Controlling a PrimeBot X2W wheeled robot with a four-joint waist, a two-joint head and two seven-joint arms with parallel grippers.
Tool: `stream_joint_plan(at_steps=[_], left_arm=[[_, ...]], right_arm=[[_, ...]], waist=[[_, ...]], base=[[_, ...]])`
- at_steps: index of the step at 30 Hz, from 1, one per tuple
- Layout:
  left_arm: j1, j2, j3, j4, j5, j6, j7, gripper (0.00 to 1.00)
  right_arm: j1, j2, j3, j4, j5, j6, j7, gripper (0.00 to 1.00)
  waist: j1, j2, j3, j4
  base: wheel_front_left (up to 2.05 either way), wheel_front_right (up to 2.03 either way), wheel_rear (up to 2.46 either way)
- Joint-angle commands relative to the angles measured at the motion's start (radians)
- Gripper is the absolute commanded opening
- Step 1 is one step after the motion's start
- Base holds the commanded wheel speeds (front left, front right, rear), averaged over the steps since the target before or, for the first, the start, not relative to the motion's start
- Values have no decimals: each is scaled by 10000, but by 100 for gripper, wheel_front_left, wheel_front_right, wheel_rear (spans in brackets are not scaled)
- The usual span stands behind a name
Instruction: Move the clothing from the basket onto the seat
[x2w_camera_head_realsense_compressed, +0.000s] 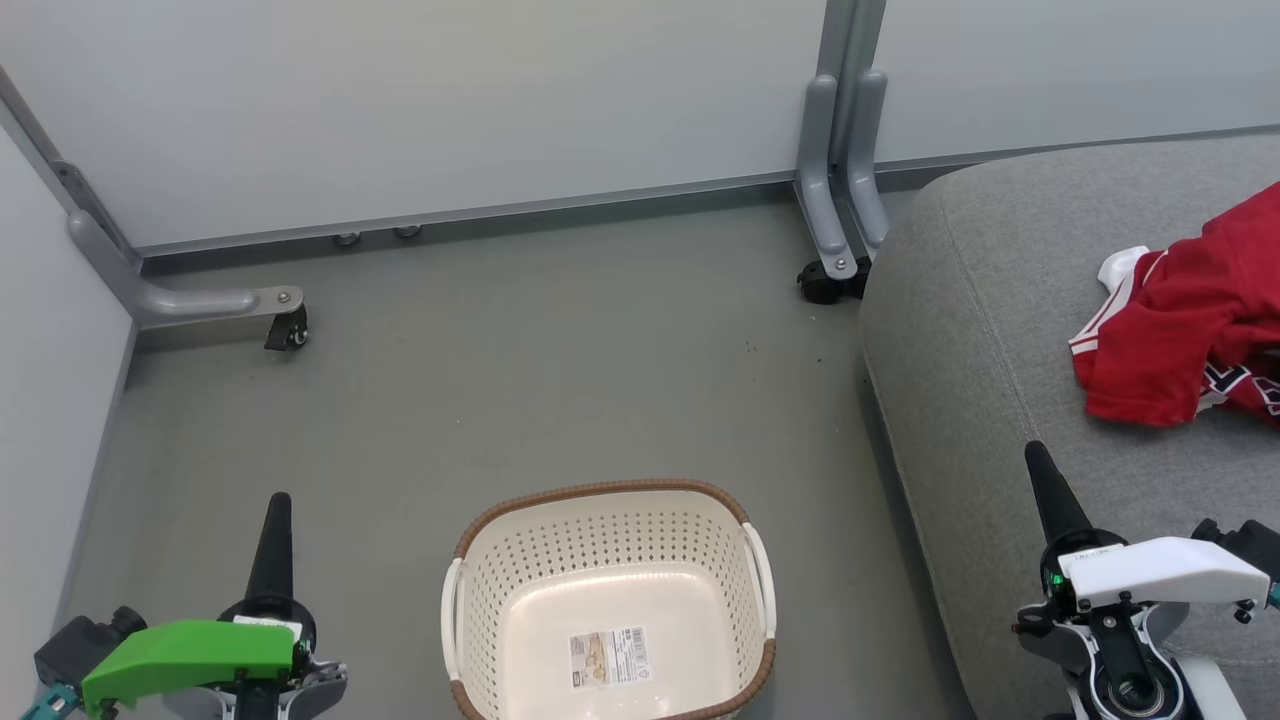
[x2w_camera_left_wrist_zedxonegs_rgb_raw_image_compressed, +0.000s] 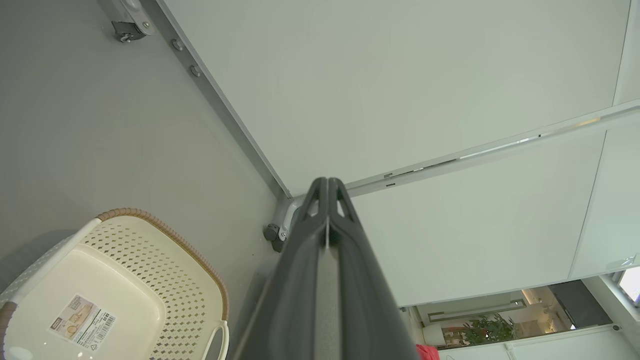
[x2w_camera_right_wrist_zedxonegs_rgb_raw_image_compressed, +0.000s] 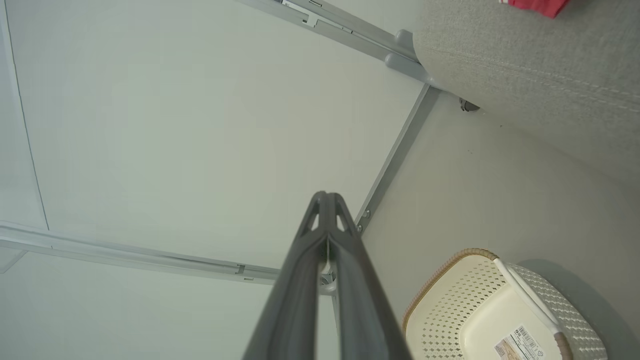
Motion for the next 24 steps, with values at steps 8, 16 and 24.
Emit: stream_joint_plan(at_steps=[8,16,24], left_arm=[[-354,50,156,-3,-903,-39,273,0],[-453,38,229,37,-1495,-43,443,0],[-543,25,311,72,-2046,-45,612,0]], right_arm=[[-260,-7,-142,33,968,5,256,0],[-310,7,-219,82,1626,5,427,0],[-354,18,-299,135,2239,5,590,0]], waist=[[0,0,27,-5],[0,0,49,-10],[0,0,72,-14]], base=[[0,0,0],[0,0,0],[0,0,0]])
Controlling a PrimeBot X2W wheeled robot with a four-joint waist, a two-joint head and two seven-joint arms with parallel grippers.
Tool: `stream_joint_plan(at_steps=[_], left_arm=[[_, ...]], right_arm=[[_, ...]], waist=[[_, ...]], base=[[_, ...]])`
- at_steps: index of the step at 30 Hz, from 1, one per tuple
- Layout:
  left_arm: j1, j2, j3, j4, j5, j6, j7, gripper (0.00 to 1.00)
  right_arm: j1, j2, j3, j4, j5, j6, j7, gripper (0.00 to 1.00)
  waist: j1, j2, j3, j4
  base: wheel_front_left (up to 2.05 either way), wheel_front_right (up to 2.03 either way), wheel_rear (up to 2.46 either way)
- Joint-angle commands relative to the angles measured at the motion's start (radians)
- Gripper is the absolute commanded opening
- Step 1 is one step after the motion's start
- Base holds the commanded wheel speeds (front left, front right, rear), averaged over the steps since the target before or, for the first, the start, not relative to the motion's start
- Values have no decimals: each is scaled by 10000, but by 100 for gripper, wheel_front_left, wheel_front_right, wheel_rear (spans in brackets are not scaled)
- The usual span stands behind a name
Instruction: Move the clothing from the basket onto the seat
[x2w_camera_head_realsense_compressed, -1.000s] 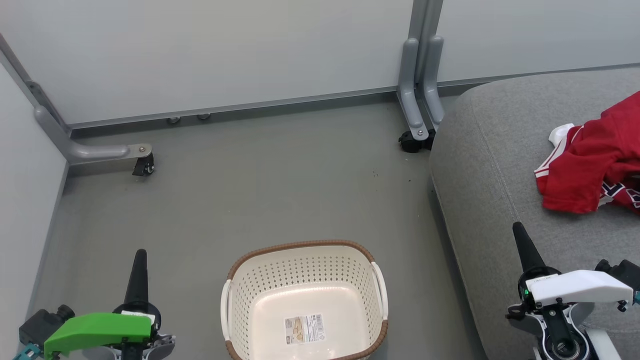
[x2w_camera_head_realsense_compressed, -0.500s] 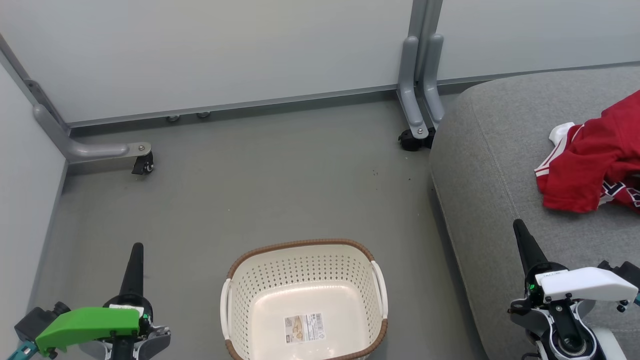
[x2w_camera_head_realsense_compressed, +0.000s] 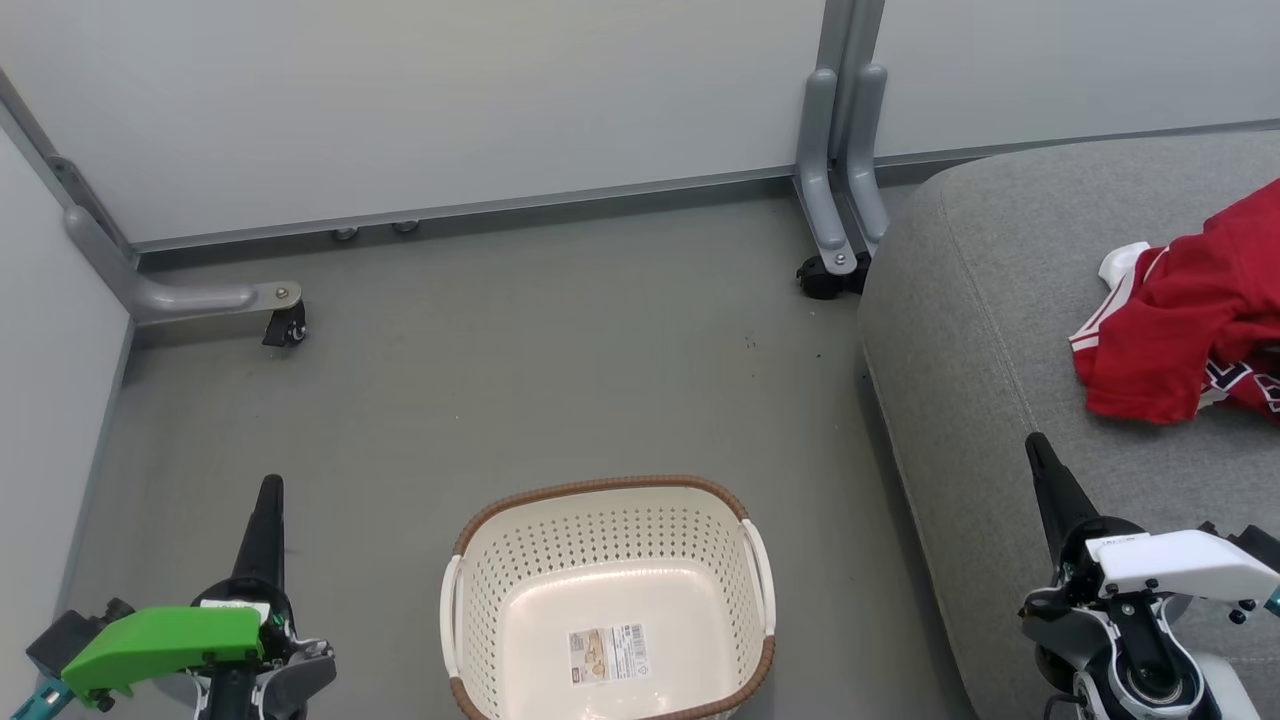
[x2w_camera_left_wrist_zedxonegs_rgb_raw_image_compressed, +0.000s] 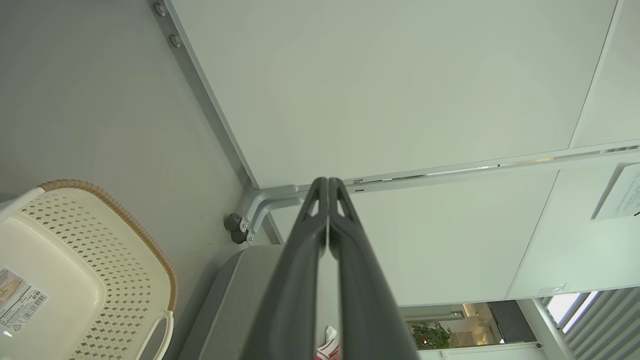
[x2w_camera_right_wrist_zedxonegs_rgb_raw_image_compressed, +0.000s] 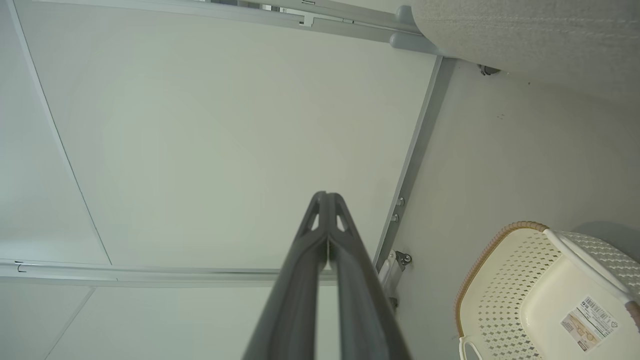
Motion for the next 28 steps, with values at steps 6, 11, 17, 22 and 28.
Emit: stream_joint_plan(at_steps=[6,11,17,22,28], left_arm=[[-288,13,121,37,-606,-46,173,0],[-344,2,163,53,-938,-48,273,0],[-400,-12,208,76,-1284,-46,383,0],[-399,-26,230,84,-1355,-46,429,0],[-402,-43,250,84,-1324,-46,449,0]], right_arm=[[-189,-7,-107,44,658,5,175,0],[-226,3,-148,75,1021,4,270,0],[-253,14,-196,109,1417,4,368,0],[-230,20,-212,119,1505,4,425,0],[-231,21,-219,117,1494,4,425,0]], waist=[[0,0,21,-4],[0,0,36,-7],[0,0,53,-10],[0,0,59,-12],[0,0,59,-12]], base=[[0,0,0],[0,0,0],[0,0,0],[0,0,0],[0,0,0]])
